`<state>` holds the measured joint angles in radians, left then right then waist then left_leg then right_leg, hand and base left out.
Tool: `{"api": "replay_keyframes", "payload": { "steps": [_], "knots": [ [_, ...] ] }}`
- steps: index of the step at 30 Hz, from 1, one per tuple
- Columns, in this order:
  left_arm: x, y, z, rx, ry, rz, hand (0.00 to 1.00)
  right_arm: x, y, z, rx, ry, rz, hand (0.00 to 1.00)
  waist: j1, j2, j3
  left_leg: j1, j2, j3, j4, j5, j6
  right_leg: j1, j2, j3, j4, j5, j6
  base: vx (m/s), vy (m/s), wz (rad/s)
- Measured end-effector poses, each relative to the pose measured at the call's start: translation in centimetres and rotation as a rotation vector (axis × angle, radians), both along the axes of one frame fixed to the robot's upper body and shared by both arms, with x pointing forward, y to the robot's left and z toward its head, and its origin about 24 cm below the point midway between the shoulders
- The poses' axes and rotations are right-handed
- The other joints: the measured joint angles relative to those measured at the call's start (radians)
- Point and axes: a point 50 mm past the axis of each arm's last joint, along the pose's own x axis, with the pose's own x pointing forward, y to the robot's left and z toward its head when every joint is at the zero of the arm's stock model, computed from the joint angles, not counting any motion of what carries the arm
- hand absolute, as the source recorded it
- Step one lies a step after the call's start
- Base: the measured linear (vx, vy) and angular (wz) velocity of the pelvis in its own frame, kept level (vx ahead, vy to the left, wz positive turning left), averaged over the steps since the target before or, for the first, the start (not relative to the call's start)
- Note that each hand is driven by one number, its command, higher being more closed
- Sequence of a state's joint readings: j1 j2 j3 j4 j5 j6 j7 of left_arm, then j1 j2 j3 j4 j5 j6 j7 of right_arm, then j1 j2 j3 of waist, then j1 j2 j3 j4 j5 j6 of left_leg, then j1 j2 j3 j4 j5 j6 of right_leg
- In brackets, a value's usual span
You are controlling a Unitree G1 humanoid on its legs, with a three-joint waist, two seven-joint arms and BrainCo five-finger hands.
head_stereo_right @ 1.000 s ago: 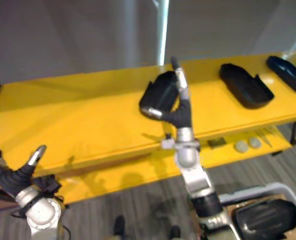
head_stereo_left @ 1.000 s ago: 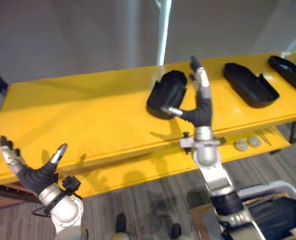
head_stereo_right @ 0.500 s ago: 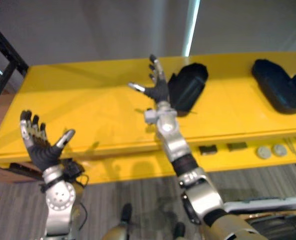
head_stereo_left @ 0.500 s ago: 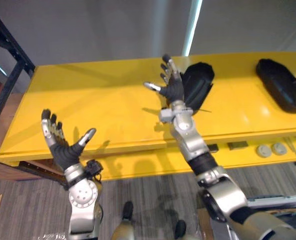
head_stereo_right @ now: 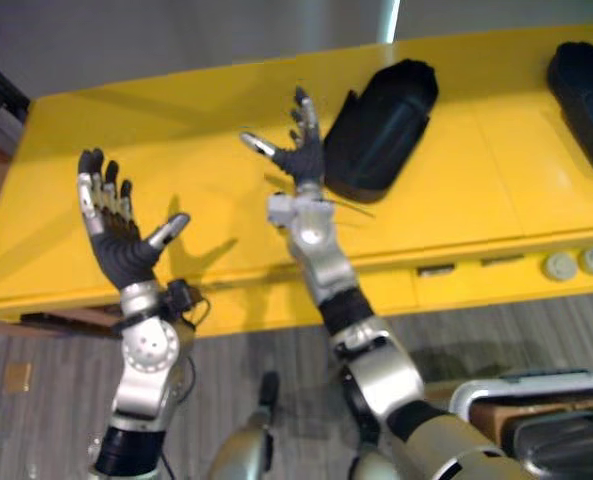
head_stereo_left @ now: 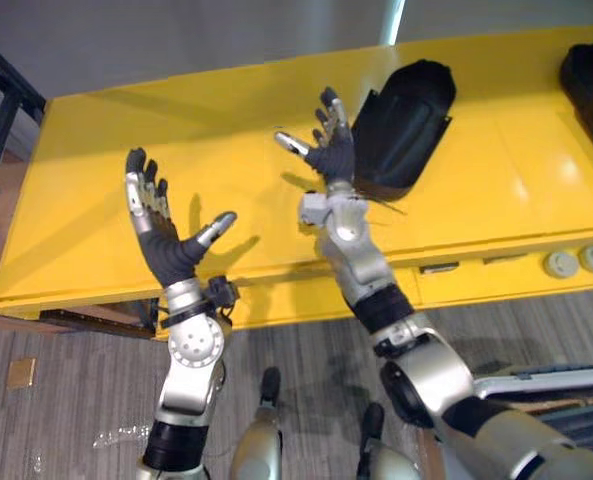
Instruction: Walk over and take plastic housings, then place them on the shelf
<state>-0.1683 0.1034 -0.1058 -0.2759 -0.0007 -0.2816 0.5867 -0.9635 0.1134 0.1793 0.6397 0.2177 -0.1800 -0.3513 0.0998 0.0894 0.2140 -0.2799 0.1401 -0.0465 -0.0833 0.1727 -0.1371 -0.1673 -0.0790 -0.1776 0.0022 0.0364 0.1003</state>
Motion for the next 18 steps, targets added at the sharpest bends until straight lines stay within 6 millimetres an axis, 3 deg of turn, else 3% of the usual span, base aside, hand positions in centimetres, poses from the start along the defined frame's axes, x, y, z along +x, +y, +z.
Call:
{"api": "replay_keyframes", "payload": {
  "steps": [7,11,18],
  "knots": [
    [0.0,-0.6,-0.1,0.005,0.005,-0.026,0.00,0.0,0.4,-0.9,-0.020,0.037,-0.007,0.00,0.003,0.039,0.021,-0.001,0.008,0.005,0.000,0.000,0.000,-0.007,0.008,0.011,0.005,0.001,-0.002,0.00,-0.010,-0.02],
    [0.0,-0.6,-0.1,0.006,0.011,-0.025,0.00,0.1,0.3,-2.0,-0.035,0.082,-0.018,0.00,0.003,0.046,0.025,-0.001,0.009,0.005,0.000,-0.001,-0.001,-0.007,0.009,0.013,0.005,0.001,-0.003,0.00,0.000,0.00],
    [0.1,-0.7,-0.3,0.007,0.028,-0.025,0.00,0.1,0.1,-2.1,-0.067,0.073,-0.081,0.00,0.004,0.056,0.030,-0.001,0.009,0.005,0.000,-0.002,-0.002,-0.008,0.009,0.013,0.006,0.000,-0.004,0.00,0.000,0.00]
  ]
}}
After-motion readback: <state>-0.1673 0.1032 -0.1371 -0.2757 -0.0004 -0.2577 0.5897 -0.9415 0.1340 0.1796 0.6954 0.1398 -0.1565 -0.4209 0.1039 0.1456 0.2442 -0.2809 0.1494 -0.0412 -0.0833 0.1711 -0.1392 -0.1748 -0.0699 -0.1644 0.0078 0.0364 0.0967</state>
